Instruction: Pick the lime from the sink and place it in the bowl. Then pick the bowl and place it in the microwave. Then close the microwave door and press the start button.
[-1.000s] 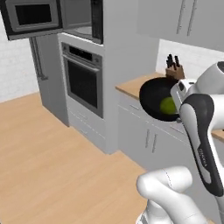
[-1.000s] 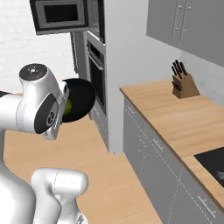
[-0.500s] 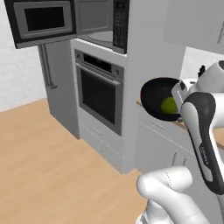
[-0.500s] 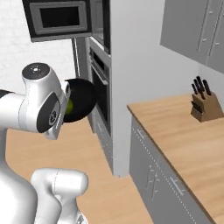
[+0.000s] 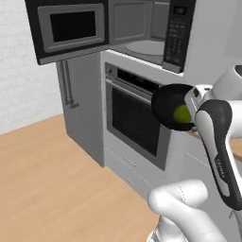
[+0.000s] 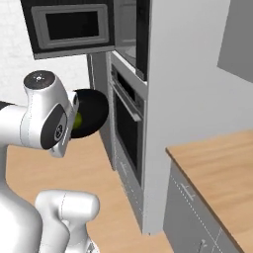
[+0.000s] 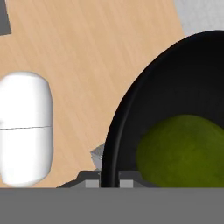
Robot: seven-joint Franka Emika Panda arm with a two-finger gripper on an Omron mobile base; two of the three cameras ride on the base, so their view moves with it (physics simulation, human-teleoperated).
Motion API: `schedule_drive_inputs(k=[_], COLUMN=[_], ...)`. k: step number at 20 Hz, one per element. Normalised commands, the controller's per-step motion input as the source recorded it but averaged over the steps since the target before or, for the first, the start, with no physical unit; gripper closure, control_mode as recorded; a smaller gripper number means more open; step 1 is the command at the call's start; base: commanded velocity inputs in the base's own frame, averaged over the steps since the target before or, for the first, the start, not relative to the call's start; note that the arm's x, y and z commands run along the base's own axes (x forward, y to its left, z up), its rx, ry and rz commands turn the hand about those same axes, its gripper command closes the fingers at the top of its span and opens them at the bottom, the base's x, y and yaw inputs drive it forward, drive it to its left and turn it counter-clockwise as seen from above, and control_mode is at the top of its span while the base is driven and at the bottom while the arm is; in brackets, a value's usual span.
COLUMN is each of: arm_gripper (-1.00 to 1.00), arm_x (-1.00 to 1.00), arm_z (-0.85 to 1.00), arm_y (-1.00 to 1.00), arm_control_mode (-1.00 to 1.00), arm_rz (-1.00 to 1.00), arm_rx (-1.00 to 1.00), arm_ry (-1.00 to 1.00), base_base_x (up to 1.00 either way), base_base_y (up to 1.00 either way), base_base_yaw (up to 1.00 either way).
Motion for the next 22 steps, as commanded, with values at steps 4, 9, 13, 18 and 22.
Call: schedule_drive_inputs(k=[4,9,13,18,22], arm_gripper=[1.0,1.0,1.0,1.0,1.0], arm_x=[0.0,0.0,0.0,0.0,0.0], arm_z=[0.0,0.0,0.0,0.0,0.0], arm_y=[0.0,0.0,0.0,0.0,0.0], arm_control_mode=[1.0,1.0,1.0,1.0,1.0], arm_rz=[0.0,0.0,0.0,0.0,0.0], arm_rx=[0.0,0.0,0.0,0.0,0.0], arm_ry=[0.0,0.0,0.0,0.0,0.0], base_base_x=[0.91,0.62,0.51,0.37,0.28], base_base_y=[0.85,0.73,0.54,0.19,0.25], base_base_yaw=[-0.15,-0.3,-0.4,-0.34,-0.28])
